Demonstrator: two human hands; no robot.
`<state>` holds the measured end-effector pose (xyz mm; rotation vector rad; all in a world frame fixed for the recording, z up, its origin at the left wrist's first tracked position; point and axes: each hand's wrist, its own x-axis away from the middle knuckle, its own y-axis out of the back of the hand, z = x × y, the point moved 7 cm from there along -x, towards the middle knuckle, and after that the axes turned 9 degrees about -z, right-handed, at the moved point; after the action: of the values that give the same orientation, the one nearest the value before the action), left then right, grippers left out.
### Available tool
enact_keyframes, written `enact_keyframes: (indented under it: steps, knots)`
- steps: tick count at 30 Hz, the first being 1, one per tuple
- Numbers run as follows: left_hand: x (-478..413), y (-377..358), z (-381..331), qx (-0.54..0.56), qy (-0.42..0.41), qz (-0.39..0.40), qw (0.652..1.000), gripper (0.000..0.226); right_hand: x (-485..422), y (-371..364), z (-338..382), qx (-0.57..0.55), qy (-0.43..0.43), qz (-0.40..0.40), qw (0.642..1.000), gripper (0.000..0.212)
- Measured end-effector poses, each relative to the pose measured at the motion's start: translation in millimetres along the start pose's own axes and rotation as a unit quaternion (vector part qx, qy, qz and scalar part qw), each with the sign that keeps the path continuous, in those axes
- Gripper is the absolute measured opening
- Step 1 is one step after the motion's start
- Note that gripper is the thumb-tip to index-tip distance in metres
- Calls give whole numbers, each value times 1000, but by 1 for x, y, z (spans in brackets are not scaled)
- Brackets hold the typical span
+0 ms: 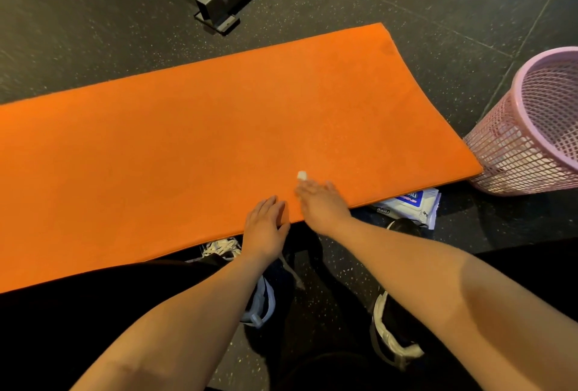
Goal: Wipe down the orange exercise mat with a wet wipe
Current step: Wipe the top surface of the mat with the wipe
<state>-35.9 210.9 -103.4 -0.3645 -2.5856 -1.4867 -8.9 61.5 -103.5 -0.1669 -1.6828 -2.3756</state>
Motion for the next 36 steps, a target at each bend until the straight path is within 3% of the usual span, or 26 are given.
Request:
enact_keyframes:
  steps: [2,4,8,11,14,18,23,25,27,30,36]
  knots:
    - [0,1,1,4,11,-5,1000,56,-4,9,-27,-4,-94,-9,996,61]
    - [-2,1,1,5,23,-14,1000,53,0,8,-23,-29,-124,-29,991,64]
    - [-3,2,0,-4,26,-32,999,43,22,-16,33,-97,-21,-9,995,61]
    - [-2,4,1,7,24,-47,999,31,26,-14,34,-86,27,9,996,55]
    - [-3,8,1,19,22,-63,998,20,20,3,-2,-29,-28,-13,999,53]
    - [-4,11,-5,31,37,-61,997,16,26,3,3,-70,-104,-45,991,54]
    - [3,16,-8,37,63,-68,995,15,42,-2,40,-138,-5,-9,990,53]
    - [5,21,-11,40,58,-86,994,15,37,7,21,-88,-7,-16,996,50]
    - [8,25,-14,47,57,-105,992,13,35,15,2,-55,-62,-26,996,51]
    - [12,23,-15,33,60,-110,992,13,44,9,17,-72,-99,-32,992,52]
    - [14,16,-13,24,50,-49,997,28,41,2,25,-72,2,8,997,47]
